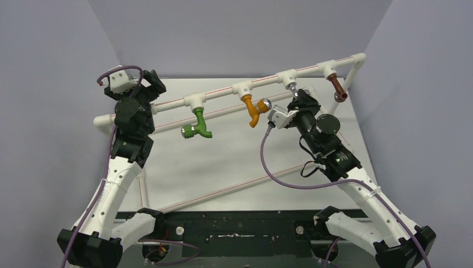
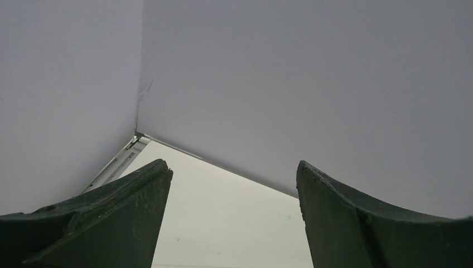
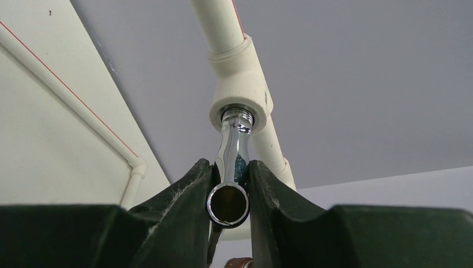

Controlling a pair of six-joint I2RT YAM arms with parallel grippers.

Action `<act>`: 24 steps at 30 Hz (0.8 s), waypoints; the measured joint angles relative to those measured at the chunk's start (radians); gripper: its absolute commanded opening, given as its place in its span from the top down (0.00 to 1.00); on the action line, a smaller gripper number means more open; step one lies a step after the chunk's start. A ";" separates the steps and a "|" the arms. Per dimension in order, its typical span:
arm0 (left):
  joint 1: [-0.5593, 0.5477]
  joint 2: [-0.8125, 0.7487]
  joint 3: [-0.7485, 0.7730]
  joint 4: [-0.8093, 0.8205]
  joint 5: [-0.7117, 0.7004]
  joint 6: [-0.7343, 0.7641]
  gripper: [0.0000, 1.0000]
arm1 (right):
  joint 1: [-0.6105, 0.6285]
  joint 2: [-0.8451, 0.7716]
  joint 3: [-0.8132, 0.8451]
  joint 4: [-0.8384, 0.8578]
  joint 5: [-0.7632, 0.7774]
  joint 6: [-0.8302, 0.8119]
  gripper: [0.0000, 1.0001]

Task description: Install the water faucets

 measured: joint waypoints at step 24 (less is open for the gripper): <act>0.000 0.000 0.000 0.000 0.000 0.001 0.20 | -0.063 -0.025 -0.061 0.165 -0.031 0.823 1.00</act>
